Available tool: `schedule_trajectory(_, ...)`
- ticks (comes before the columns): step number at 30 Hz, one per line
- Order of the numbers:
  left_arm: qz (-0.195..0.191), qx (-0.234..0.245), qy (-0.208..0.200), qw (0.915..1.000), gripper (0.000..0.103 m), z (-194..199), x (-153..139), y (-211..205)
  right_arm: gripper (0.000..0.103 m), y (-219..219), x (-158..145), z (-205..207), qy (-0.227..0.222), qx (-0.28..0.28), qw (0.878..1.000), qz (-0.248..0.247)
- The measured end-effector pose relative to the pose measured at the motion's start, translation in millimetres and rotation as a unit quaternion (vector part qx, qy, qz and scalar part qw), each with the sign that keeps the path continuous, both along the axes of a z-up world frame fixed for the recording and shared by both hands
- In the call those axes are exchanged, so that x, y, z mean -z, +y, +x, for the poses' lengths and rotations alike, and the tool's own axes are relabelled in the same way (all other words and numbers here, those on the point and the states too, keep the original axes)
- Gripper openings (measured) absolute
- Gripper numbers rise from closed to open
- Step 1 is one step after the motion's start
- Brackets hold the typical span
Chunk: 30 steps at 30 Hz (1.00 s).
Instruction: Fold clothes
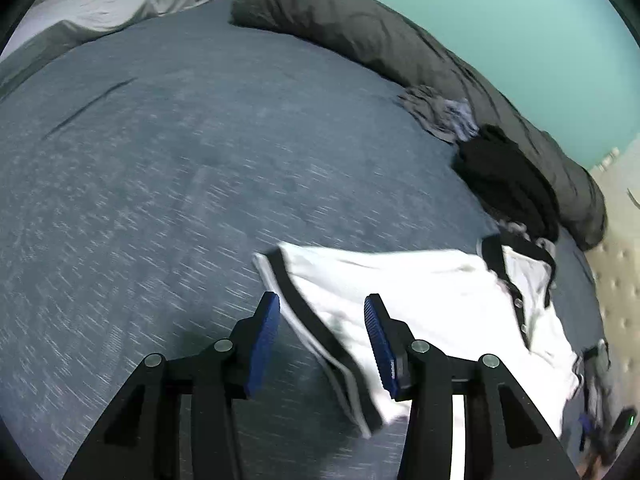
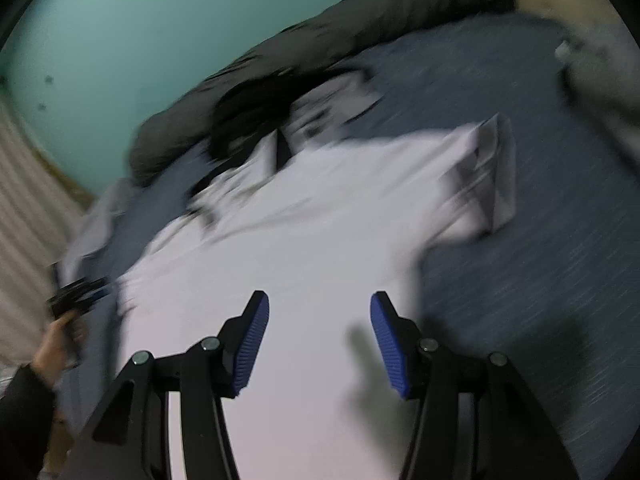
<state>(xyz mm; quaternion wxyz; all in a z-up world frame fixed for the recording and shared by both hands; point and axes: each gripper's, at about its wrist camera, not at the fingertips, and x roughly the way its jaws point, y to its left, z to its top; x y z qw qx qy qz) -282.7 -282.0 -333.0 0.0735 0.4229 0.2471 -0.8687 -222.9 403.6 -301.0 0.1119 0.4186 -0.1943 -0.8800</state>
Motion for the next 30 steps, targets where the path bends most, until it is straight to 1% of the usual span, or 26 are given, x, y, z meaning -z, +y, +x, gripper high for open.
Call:
schedule_trajectory(1, 0.006, 0.004, 0.003, 1.0000, 0.050, 0, 0, 7, 0.055, 15, -4, -7, -0.003, 0.014, 1.000, 0.008)
schedule_trajectory(4, 0.018, 0.007, 0.010, 0.9998, 0.051, 3, 3, 27, 0.056, 59, -6, -28, -0.026, 0.064, 0.998, -0.004)
schedule_trajectory(7, 0.021, 0.033, 0.013, 0.9991, 0.051, 6, 6, 53, 0.056, 86, -6, -46, -0.034, 0.088, 0.995, -0.015)
schedule_trajectory(10, 0.032, 0.044, 0.012, 0.9984, 0.051, 10, 11, 68, 0.056, 89, -1, -66, -0.038, 0.077, 0.996, -0.021)
schedule_trajectory(13, 0.038, 0.042, 0.018, 0.9982, 0.051, 20, 14, 78, 0.056, 84, 16, -83, -0.064, 0.067, 0.995, -0.031)
schedule_trajectory(15, 0.042, 0.041, 0.022, 0.9980, 0.051, 27, 16, 85, 0.055, 79, 23, -89, -0.073, 0.065, 0.995, -0.026)
schedule_trajectory(16, 0.045, 0.042, 0.022, 0.9979, 0.051, 31, 17, 87, 0.051, 77, 27, -91, -0.076, 0.064, 0.995, -0.024)
schedule_trajectory(17, 0.047, 0.042, 0.022, 0.9978, 0.051, 34, 19, 89, 0.041, 75, 29, -92, -0.075, 0.060, 0.995, -0.025)
schedule_trajectory(18, 0.046, 0.045, 0.021, 0.9977, 0.051, 37, 20, 92, 0.035, 73, 29, -93, -0.073, 0.055, 0.995, -0.026)
schedule_trajectory(19, 0.046, 0.046, 0.021, 0.9976, 0.051, 40, 22, 94, 0.027, 71, 30, -93, -0.072, 0.050, 0.996, -0.025)
schedule_trajectory(20, 0.043, 0.045, 0.023, 0.9978, 0.051, 44, 22, 95, 0.016, 69, 30, -92, -0.071, 0.043, 0.996, -0.021)
schedule_trajectory(22, 0.040, 0.043, 0.025, 0.9980, 0.051, 50, 23, 96, 0.005, 68, 30, -89, -0.068, 0.036, 0.997, -0.015)
schedule_trajectory(23, 0.038, 0.042, 0.026, 0.9980, 0.051, 52, 23, 96, 0.003, 68, 31, -87, -0.068, 0.034, 0.997, -0.013)
schedule_trajectory(30, 0.029, 0.041, 0.033, 0.9982, 0.051, 66, 24, 97, 0.002, 86, 42, -62, -0.088, 0.036, 0.995, -0.014)
